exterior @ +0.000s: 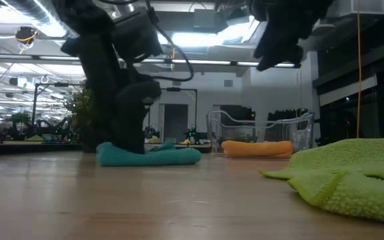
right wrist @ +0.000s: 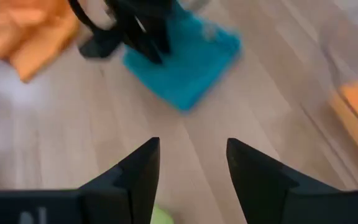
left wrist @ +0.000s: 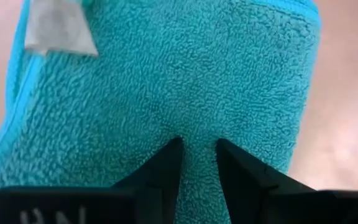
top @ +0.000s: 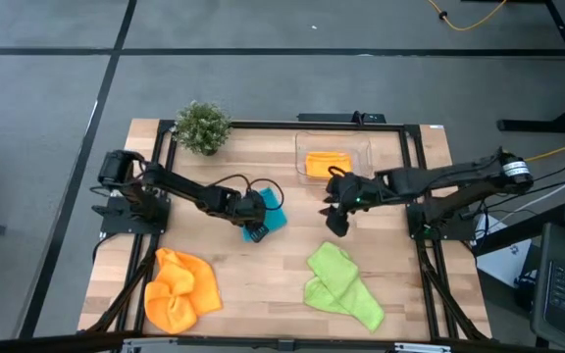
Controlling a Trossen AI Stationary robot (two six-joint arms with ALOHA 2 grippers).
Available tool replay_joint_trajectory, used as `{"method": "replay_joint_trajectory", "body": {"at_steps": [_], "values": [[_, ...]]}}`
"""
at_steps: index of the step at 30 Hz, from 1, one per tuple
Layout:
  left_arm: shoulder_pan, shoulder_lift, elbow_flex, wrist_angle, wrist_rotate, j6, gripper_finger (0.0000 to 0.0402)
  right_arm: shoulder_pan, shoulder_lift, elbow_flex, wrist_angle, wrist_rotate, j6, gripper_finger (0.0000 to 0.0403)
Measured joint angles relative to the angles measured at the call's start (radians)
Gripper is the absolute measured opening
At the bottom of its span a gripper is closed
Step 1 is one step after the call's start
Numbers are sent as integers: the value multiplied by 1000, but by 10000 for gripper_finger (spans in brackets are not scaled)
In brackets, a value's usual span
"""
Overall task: Fold microfiber towels
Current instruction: Fold the blue microfiber cloth
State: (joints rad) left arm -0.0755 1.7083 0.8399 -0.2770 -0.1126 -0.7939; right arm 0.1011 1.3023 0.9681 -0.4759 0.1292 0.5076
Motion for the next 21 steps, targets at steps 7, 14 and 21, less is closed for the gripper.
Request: {"method": "replay_joint_trajectory", "body": {"at_steps": [7,14,21], "values": [[-73,19,-1,19,96,98,102,8,7,-144,225,-137,-42,188],[-117,-84,50,12,113,101,102,9,7,-219,232,-157,-43,188],[-185,-186,65,-34,100,119,102,49,28,-239,424,-157,-123,188]]}}
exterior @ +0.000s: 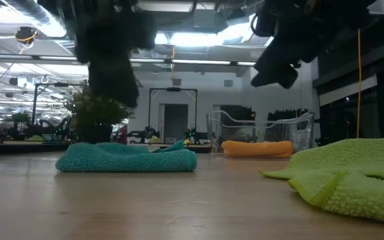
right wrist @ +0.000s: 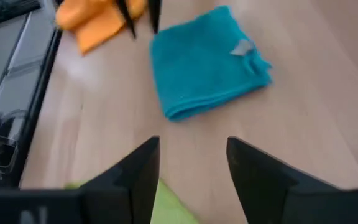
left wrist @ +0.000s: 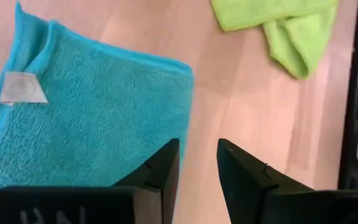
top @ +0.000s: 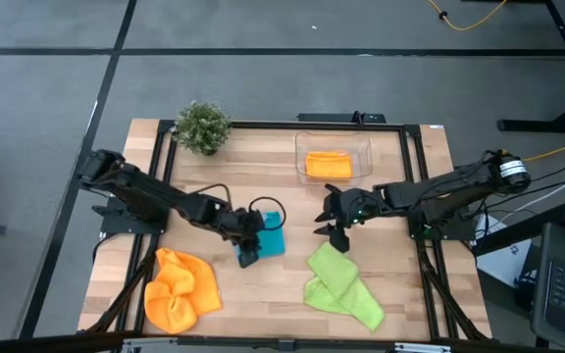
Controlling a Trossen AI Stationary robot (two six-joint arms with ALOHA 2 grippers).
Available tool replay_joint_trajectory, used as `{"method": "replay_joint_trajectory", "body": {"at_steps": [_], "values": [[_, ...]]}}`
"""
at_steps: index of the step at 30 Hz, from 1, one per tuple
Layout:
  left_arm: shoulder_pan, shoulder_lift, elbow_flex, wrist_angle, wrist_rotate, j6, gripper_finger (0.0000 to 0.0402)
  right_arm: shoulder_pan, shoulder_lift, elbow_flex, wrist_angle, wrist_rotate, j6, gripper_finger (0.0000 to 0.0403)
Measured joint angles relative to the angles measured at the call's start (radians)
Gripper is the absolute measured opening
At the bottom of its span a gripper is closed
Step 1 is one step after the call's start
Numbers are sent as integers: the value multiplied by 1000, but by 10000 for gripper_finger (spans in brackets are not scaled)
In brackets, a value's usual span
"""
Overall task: Fold microfiber towels
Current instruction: Fold the blue microfiber cloth
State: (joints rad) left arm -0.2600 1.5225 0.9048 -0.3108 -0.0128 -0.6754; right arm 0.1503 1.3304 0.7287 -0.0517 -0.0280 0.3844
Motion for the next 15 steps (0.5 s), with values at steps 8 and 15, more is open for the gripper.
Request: {"method": "replay_joint_trajectory", "body": {"at_steps": [8,15], "values": [[-97,-5,-3,-185,-130,18,102,48,167,-2,279,0,-110,188],[-128,-3,-3,-190,-258,58,102,46,334,95,351,8,-173,188]]}}
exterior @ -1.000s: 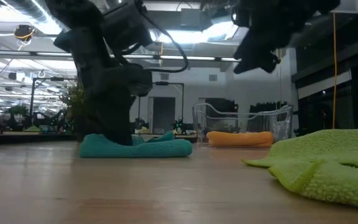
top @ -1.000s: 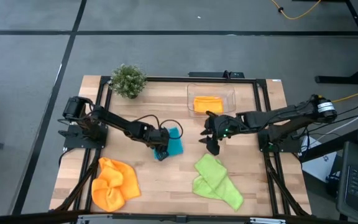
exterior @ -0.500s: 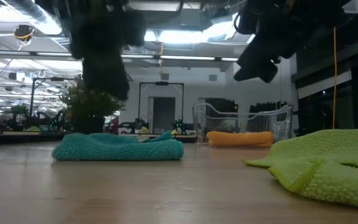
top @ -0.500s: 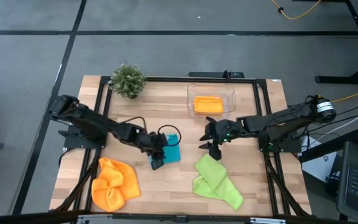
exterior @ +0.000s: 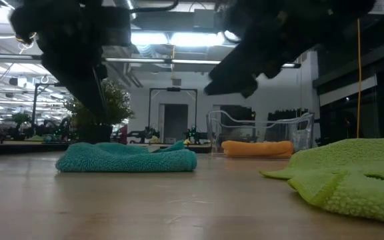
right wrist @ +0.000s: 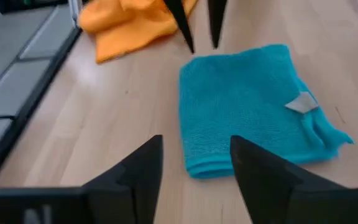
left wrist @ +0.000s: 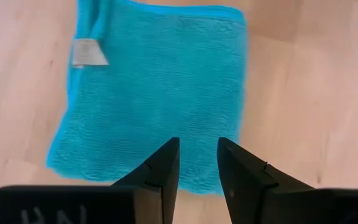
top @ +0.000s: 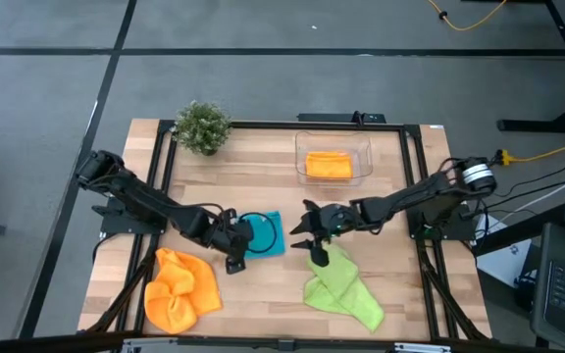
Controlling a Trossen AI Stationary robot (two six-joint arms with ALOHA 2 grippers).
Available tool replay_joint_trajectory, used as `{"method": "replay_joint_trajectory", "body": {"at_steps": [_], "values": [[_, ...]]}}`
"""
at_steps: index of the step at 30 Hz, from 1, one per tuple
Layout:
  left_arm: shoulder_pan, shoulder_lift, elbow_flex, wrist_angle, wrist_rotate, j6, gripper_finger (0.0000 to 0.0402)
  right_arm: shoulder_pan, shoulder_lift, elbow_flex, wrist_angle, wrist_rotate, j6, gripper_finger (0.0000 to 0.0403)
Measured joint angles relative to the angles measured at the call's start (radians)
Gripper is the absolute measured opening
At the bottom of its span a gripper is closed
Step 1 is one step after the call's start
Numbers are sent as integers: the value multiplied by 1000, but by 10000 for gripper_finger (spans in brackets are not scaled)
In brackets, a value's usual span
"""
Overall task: Fold microfiber towels
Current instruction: Fold the blue microfiber cloth
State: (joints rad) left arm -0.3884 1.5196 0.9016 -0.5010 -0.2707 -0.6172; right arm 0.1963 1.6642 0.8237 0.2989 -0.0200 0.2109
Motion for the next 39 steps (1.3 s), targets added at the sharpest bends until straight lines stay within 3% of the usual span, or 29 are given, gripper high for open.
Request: {"method": "replay_joint_trajectory", "body": {"at_steps": [12,17,28,39], "values": [[-67,14,0,-9,11,-1,102,4,212,159,-6,-3,-170,188],[-95,45,0,54,-1,0,105,4,265,170,-10,-62,-172,188],[-106,183,0,134,1,-57,107,7,283,170,-35,-114,-324,188],[-111,187,1,146,0,-107,109,18,284,170,-38,-113,-325,188]]}}
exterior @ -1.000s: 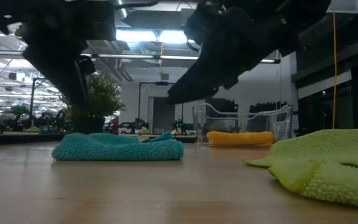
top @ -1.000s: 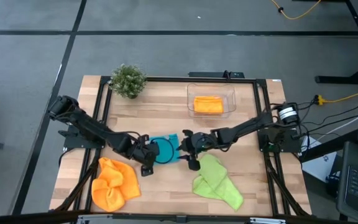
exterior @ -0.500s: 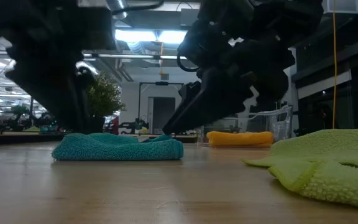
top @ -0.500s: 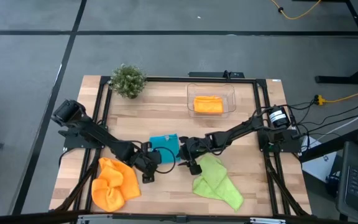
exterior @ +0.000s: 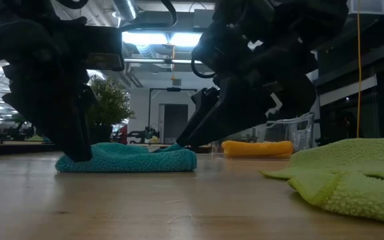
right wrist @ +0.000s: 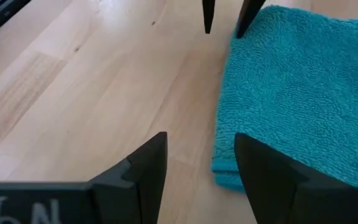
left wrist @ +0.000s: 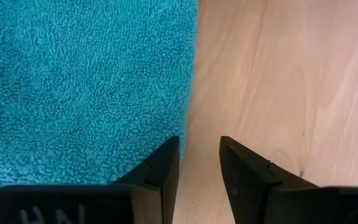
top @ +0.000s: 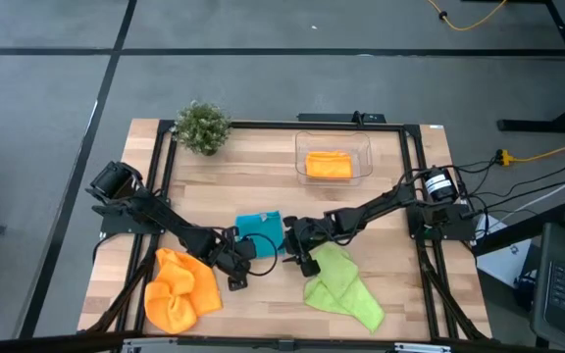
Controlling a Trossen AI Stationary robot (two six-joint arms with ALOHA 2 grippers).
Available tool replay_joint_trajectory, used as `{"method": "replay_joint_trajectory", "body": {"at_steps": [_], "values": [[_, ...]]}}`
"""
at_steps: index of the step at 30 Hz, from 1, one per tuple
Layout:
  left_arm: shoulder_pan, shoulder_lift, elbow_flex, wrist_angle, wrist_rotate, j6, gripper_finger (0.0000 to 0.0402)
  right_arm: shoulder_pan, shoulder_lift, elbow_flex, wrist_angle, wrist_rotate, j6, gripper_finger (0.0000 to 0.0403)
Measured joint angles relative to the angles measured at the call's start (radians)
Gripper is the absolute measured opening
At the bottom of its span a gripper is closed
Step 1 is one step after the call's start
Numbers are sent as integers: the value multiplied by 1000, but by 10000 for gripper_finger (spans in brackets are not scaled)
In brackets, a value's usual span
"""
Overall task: Fold microfiber towels
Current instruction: Fold the blue microfiber cloth
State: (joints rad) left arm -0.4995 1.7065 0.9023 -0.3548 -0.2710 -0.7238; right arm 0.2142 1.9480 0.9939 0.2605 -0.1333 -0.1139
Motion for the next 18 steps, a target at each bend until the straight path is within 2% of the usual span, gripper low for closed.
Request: {"method": "replay_joint_trajectory", "body": {"at_steps": [10,18], "values": [[0,0,0,14,0,-2,110,8,16,-1,24,14,9,188],[0,-2,50,9,8,1,111,8,31,-1,17,150,31,188]]}}
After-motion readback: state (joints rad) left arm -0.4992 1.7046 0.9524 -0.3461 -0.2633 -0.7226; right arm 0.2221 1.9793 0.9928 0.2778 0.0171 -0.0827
